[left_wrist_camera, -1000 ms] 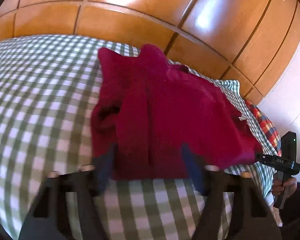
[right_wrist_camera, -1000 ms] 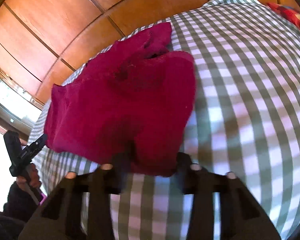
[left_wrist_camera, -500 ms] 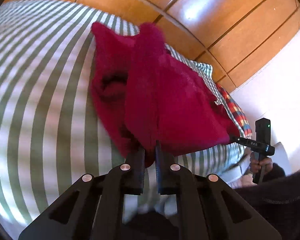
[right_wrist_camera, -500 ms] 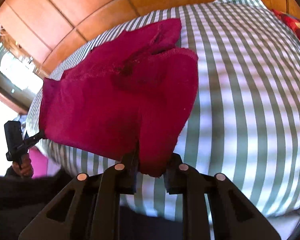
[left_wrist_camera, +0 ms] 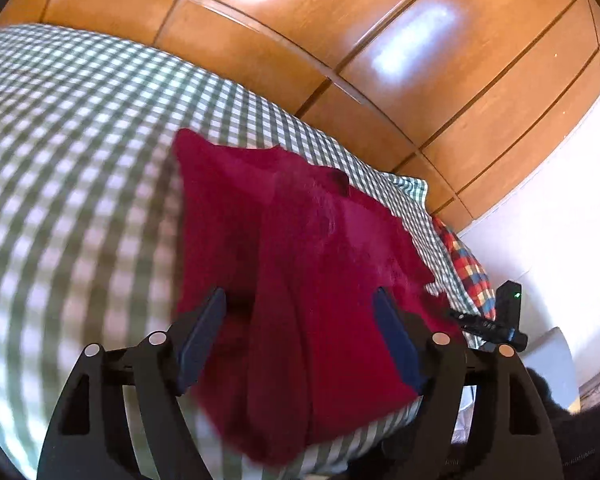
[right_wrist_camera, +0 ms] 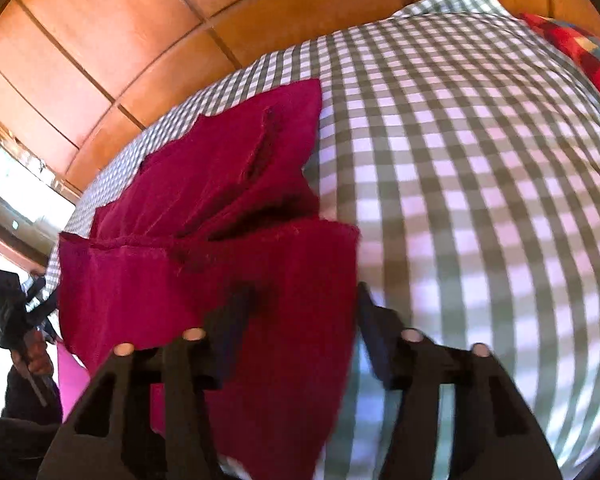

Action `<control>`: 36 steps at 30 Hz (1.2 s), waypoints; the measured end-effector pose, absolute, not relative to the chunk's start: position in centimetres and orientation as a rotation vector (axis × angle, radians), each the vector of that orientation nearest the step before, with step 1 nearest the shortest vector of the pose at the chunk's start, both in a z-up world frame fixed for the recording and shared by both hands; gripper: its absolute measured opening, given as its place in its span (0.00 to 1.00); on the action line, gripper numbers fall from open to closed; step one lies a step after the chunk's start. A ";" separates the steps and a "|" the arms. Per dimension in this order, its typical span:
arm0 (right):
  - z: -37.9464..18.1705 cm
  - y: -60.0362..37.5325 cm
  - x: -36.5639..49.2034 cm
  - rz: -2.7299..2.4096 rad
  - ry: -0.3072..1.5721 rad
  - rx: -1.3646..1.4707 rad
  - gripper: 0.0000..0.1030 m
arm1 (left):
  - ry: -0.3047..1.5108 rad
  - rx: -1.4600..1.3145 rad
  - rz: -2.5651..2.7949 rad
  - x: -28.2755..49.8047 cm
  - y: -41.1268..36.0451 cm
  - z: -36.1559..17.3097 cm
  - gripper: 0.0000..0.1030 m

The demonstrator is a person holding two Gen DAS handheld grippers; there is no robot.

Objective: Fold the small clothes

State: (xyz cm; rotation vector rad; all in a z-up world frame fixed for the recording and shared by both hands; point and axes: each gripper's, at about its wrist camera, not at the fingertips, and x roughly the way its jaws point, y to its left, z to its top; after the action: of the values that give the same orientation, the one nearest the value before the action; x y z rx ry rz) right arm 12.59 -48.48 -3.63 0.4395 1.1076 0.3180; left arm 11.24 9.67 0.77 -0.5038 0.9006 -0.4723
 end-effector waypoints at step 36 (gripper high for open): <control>-1.9 -44.7 28.5 0.286 1.031 0.369 0.56 | 0.953 -0.482 -0.248 23.9 14.4 -0.4 0.23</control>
State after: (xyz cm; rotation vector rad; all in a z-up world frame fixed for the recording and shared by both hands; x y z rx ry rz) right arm 28.54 -44.68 -1.92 0.3691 1.0306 0.2863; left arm 23.87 14.36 -0.37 -0.4819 0.9533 -0.2481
